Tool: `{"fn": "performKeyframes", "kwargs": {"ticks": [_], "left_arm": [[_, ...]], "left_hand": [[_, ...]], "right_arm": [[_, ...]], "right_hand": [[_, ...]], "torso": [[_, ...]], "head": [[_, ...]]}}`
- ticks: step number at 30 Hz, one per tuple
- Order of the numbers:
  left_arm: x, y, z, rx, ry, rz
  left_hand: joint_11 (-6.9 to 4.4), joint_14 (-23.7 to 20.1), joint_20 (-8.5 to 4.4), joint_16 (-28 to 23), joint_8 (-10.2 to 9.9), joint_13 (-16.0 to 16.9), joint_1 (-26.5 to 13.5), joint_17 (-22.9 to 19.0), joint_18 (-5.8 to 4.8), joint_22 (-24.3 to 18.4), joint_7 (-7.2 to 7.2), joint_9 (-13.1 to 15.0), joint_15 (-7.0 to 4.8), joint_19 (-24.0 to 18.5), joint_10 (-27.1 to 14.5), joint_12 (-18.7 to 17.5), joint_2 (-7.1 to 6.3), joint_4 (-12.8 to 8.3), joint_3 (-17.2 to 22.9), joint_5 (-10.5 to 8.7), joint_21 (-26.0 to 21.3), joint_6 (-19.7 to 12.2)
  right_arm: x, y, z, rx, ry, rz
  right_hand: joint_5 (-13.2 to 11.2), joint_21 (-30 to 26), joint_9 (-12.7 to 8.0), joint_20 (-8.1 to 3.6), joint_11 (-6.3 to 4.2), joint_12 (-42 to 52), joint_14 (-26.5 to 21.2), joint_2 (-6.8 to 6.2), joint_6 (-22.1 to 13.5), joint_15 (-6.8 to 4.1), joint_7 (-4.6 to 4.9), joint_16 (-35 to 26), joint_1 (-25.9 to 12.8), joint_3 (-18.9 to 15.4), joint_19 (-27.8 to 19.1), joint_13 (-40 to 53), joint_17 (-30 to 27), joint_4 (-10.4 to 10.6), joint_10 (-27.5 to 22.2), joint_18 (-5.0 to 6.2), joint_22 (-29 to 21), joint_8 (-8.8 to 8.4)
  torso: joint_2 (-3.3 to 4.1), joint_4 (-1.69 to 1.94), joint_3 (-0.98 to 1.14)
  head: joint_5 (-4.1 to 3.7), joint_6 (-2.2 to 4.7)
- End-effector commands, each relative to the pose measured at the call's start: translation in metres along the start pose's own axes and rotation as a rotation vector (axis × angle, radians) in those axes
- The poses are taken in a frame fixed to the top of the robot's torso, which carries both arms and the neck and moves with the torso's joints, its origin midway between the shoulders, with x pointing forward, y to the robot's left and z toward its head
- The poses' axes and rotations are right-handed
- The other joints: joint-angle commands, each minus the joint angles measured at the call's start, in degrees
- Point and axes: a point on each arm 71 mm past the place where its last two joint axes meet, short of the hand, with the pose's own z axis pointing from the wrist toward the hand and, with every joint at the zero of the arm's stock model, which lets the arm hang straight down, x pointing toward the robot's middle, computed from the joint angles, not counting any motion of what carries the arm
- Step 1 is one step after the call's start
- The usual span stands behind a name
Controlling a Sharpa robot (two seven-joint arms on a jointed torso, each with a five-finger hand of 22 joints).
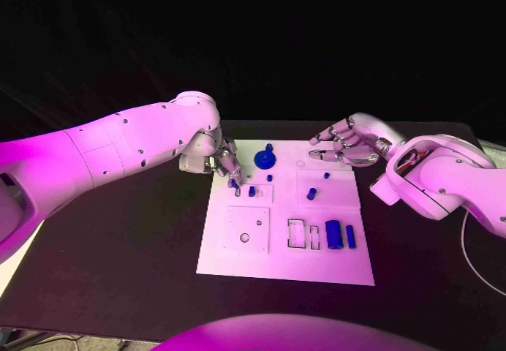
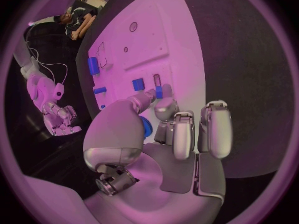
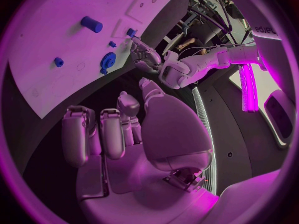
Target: Assemble the parts on the task board
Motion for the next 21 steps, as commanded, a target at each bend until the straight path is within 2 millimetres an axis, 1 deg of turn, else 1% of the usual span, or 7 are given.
{"fn": "performKeyframes", "kwargs": {"ticks": [1,5,13,16,21], "left_arm": [[0.003,0.005,0.004,-0.052,-0.007,0.008],[0.005,0.004,0.004,-0.04,0.003,0.008],[0.011,0.002,0.001,-0.015,0.014,0.012],[0.012,0.002,0.001,-0.012,0.013,0.01],[0.014,0.001,0.001,-0.006,0.014,0.012]], "left_hand": [[0.05,6.1,0.03,0.2,0.0,-0.1,0.2,15.1,0.38,7.9,-0.35,0.1,-0.01,1.8,-0.1,-0.3,0.59,-6.5,6.0,0.37,-0.2,-0.2],[0.01,6.1,0.04,0.2,0.0,0.0,0.4,15.1,0.37,8.0,-0.39,0.2,-0.02,1.8,-0.1,-0.2,0.54,-6.8,6.0,0.44,-0.2,-0.3],[-0.02,6.1,0.05,0.2,0.0,0.2,0.7,15.1,0.33,8.1,-0.42,0.4,-0.03,1.9,0.0,-0.1,0.52,-7.0,6.0,0.59,-0.1,-0.2],[-0.04,6.1,0.06,0.2,0.0,0.4,0.8,15.1,0.3,8.2,-0.43,0.4,-0.03,1.9,0.1,0.0,0.5,-7.1,6.0,0.71,0.0,-0.2],[-0.05,6.1,0.06,0.2,0.0,0.4,1.0,15.1,0.29,8.3,-0.44,0.6,-0.04,2.0,0.1,0.1,0.44,-7.3,6.0,0.9,0.0,-0.1]], "right_arm": [[0.002,0.001,0.0,-0.007,0.014,-0.008],[0.002,0.001,0.0,-0.007,0.015,-0.008],[0.002,0.001,0.0,-0.009,0.017,-0.008],[0.002,0.001,0.0,-0.01,0.017,-0.008],[0.002,0.002,0.0,-0.011,0.018,-0.008]], "right_hand": [[0.3,-0.3,0.0,0.03,-0.03,-0.3,3.5,0.01,0.0,-0.51,0.06,-0.2,0.6,-0.3,-0.3,-0.1,3.2,-0.1,-0.3,0.76,-0.1,-0.14],[0.3,-0.3,0.0,0.03,-0.03,-0.3,3.5,0.01,0.0,-0.51,0.06,-0.2,0.6,-0.3,-0.3,-0.1,3.2,-0.1,-0.3,0.76,-0.1,-0.14],[0.3,-0.3,0.0,0.03,-0.03,-0.3,3.5,0.01,0.0,-0.51,0.06,-0.2,0.6,-0.3,-0.3,-0.1,3.2,-0.1,-0.3,0.76,-0.1,-0.14],[0.3,-0.3,0.0,0.03,-0.03,-0.3,3.5,0.01,0.0,-0.51,0.06,-0.2,0.6,-0.3,-0.3,-0.1,3.2,-0.1,-0.3,0.76,-0.1,-0.14],[0.3,-0.3,0.0,0.03,-0.03,-0.3,3.5,0.01,0.0,-0.51,0.06,-0.2,0.6,-0.3,-0.3,-0.1,3.2,-0.1,-0.3,0.76,-0.1,-0.14]], "torso": [[-0.04,-0.04,0.03],[-0.05,-0.04,0.05],[-0.02,0.0,0.01],[-0.03,0.04,0.04],[-0.02,0.04,0.01]], "head": [[0.06,-0.04],[0.02,-0.03],[-0.05,-0.04],[0.02,-0.03],[0.02,-0.06]]}}
